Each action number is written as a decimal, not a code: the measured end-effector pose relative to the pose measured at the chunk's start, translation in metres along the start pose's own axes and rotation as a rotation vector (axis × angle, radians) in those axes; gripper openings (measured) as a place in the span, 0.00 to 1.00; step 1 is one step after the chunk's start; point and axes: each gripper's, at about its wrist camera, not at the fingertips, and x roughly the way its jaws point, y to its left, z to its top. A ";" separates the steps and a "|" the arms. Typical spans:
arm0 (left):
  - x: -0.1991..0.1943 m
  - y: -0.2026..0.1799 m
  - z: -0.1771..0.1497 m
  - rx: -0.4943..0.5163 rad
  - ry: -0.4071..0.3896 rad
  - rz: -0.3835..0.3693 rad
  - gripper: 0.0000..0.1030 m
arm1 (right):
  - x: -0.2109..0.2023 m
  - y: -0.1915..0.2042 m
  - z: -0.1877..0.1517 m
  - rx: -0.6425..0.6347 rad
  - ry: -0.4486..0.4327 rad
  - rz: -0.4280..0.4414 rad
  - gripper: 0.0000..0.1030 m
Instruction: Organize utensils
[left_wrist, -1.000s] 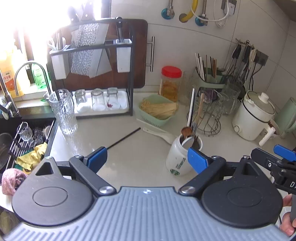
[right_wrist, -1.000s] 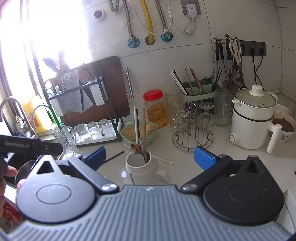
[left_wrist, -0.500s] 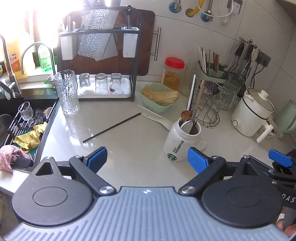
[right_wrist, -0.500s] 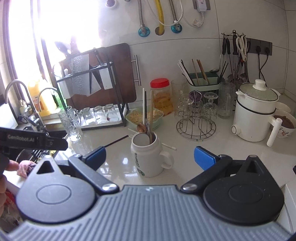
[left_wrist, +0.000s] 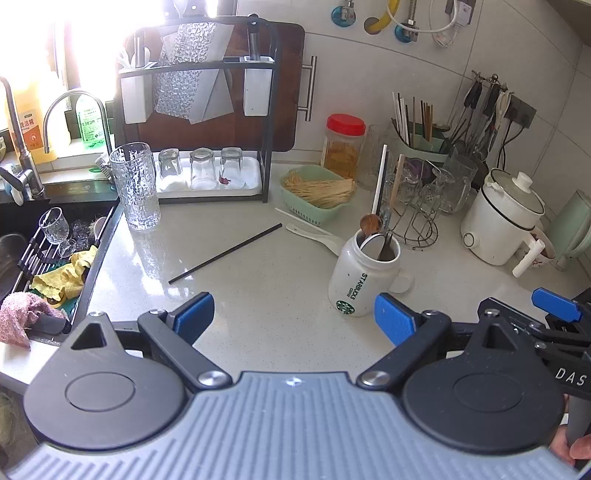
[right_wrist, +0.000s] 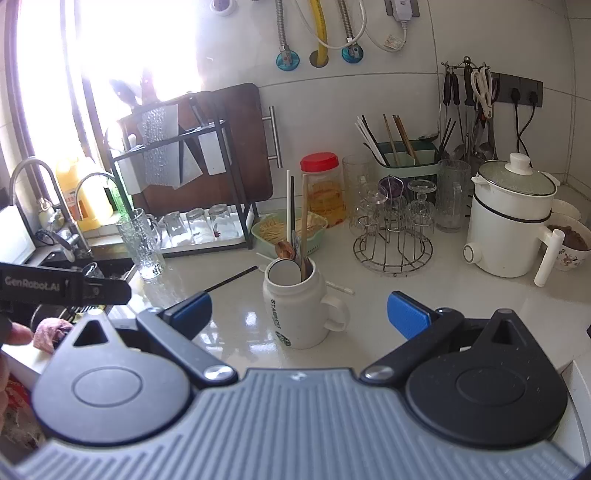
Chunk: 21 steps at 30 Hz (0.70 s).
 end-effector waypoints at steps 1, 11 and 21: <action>0.000 -0.001 -0.001 0.000 0.002 0.001 0.93 | 0.000 -0.001 0.000 0.000 -0.001 0.001 1.00; -0.003 -0.007 -0.004 0.010 -0.003 -0.004 0.93 | -0.005 -0.004 -0.002 -0.020 -0.007 0.011 1.00; -0.002 -0.009 0.003 0.019 -0.021 -0.013 0.93 | -0.003 -0.005 0.003 -0.038 -0.011 -0.001 1.00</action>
